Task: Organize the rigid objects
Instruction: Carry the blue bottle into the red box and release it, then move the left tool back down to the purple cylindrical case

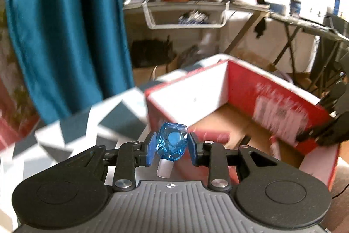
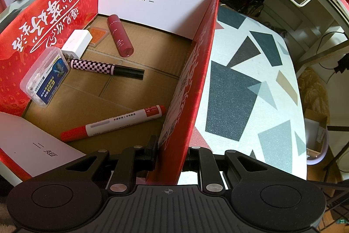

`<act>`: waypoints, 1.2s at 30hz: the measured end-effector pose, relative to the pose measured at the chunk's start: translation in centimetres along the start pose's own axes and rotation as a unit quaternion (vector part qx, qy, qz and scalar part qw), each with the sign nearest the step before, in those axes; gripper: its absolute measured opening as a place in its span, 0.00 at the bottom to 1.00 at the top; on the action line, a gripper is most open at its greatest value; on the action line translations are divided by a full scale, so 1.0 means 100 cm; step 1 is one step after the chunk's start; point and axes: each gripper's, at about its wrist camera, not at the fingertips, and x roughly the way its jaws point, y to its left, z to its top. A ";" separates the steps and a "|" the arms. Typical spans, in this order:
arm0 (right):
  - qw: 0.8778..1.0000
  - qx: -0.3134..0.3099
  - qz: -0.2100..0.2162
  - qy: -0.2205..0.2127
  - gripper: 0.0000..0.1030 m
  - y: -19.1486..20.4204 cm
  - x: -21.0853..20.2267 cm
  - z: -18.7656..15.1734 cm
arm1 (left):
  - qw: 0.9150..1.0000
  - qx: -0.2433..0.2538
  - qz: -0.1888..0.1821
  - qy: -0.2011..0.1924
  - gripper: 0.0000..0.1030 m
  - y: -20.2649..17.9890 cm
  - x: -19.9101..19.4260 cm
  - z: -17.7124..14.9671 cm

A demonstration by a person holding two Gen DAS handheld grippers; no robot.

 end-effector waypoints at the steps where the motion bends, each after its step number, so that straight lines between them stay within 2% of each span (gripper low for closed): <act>1: 1.000 0.000 0.000 0.000 0.16 0.000 0.000 0.000 | 1.000 0.009 -0.006 -0.003 0.32 -0.006 0.000 0.005; 6: 1.000 -0.001 0.000 0.000 0.16 0.000 0.000 0.000 | 0.997 0.070 -0.032 0.002 0.32 -0.043 0.019 0.015; 9: 1.000 -0.002 0.000 0.001 0.16 0.001 -0.001 -0.001 | 0.993 0.106 -0.036 0.021 0.32 -0.059 0.037 0.013; 15: 1.000 -0.001 0.001 0.000 0.16 0.000 -0.001 -0.001 | 0.989 0.133 -0.038 0.056 0.32 -0.063 0.060 0.007; 20: 1.000 -0.001 0.001 0.001 0.16 0.000 -0.001 0.000 | 0.988 0.132 -0.046 0.072 0.33 -0.054 0.064 0.002; 24: 1.000 -0.001 0.001 0.001 0.16 0.000 -0.001 0.000 | 0.989 0.116 -0.065 0.066 0.35 -0.051 0.062 0.003; 27: 1.000 -0.001 0.001 0.001 0.16 0.000 -0.001 0.000 | 0.992 0.090 -0.070 0.047 0.43 -0.040 0.055 0.006; 29: 1.000 -0.002 0.001 0.001 0.16 0.000 -0.001 0.000 | 0.995 0.064 -0.072 0.033 0.53 -0.028 0.049 0.008; 30: 1.000 -0.001 0.001 0.001 0.16 0.000 -0.001 0.000 | 0.996 0.048 -0.069 0.024 0.56 -0.019 0.044 0.009; 32: 1.000 -0.001 0.001 0.001 0.16 0.000 -0.001 0.000 | 0.998 0.015 -0.058 0.012 0.67 0.000 0.035 0.010; 36: 1.000 -0.001 0.002 0.000 0.16 0.001 0.000 0.000 | 0.999 -0.049 -0.019 0.009 0.75 0.043 0.023 0.000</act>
